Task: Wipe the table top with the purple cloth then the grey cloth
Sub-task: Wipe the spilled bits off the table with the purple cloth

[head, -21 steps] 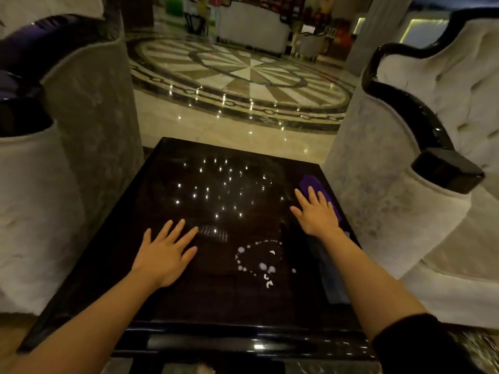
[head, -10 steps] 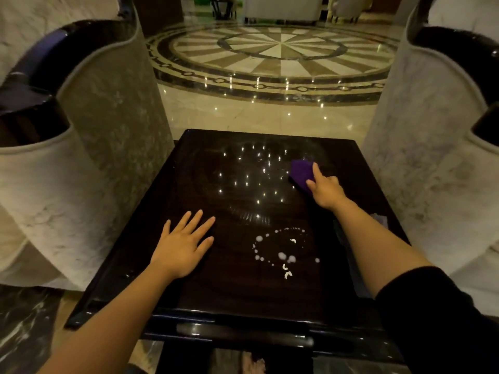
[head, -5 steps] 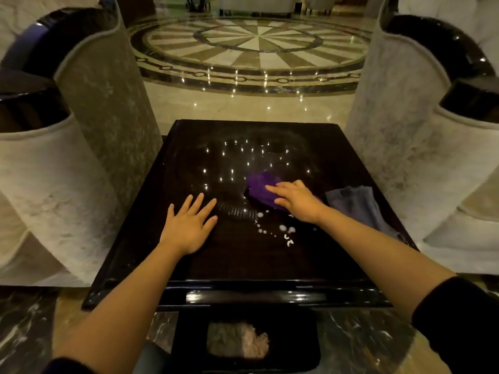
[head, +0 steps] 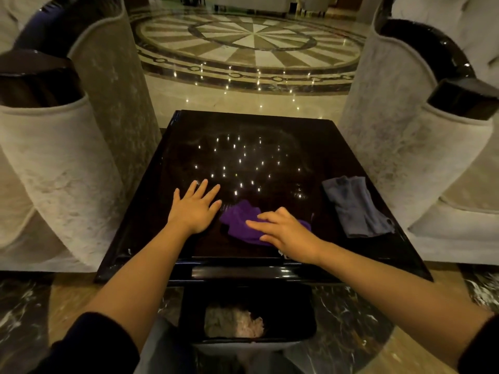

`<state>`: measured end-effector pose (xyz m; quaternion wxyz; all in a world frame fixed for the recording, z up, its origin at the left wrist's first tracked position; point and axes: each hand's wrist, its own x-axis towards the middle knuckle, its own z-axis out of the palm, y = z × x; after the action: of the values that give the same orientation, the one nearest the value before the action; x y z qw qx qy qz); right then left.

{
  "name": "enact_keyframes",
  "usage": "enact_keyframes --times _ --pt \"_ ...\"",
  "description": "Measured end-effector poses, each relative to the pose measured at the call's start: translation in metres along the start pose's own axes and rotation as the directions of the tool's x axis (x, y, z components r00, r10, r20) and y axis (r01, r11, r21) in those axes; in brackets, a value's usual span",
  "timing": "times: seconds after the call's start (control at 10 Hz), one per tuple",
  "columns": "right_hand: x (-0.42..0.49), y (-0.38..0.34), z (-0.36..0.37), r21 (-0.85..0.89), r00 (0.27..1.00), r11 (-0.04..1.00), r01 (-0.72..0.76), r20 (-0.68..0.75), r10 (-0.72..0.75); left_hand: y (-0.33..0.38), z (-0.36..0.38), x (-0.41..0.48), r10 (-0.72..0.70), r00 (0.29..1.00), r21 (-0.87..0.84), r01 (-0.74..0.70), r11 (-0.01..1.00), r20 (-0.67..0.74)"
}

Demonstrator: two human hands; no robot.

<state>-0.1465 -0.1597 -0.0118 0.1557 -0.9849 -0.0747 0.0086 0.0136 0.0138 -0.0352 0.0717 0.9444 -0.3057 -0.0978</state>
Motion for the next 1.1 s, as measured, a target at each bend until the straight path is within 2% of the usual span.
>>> enact_keyframes --times 0.2,0.4,0.5,0.6,0.7,0.8,0.9,1.0,1.1 --pt "-0.024 -0.033 0.005 -0.037 0.997 0.997 0.073 -0.019 -0.074 0.002 -0.001 -0.001 -0.002 1.000 0.003 0.002 1.000 0.002" --pt "-0.047 -0.059 0.015 0.018 0.984 0.986 0.164 -0.070 -0.163 0.002 -0.004 0.000 0.003 1.000 0.003 -0.003 1.000 0.006" --pt "-0.055 -0.069 0.016 0.100 0.975 0.971 0.219 -0.065 -0.213 0.001 -0.003 0.002 0.006 1.000 0.009 -0.006 1.000 0.007" --pt "-0.050 -0.065 -0.007 0.144 0.969 0.970 0.198 -0.176 -0.172 -0.001 -0.001 0.004 0.007 1.000 0.022 -0.008 1.000 0.014" --pt "-0.036 -0.043 -0.035 0.179 0.956 0.978 0.108 -0.289 -0.052 -0.001 0.000 0.004 0.015 1.000 0.046 -0.016 0.999 0.019" --pt "-0.013 0.005 -0.059 0.196 0.922 0.976 -0.095 -0.352 0.160 -0.001 0.000 0.004 0.001 1.000 0.019 -0.001 1.000 0.013" --pt "0.006 0.045 -0.064 0.255 0.890 0.924 -0.284 -0.287 0.353 -0.002 -0.002 0.004 -0.003 1.000 0.023 0.003 1.000 0.011" --pt "0.017 0.080 -0.059 0.230 0.845 0.853 -0.468 -0.168 0.508 -0.001 -0.001 0.004 -0.003 1.000 0.025 0.003 1.000 0.019" --pt "0.023 0.092 -0.052 0.140 0.830 0.830 -0.539 -0.080 0.552 -0.002 0.000 0.005 -0.002 1.000 0.029 0.002 1.000 0.013"
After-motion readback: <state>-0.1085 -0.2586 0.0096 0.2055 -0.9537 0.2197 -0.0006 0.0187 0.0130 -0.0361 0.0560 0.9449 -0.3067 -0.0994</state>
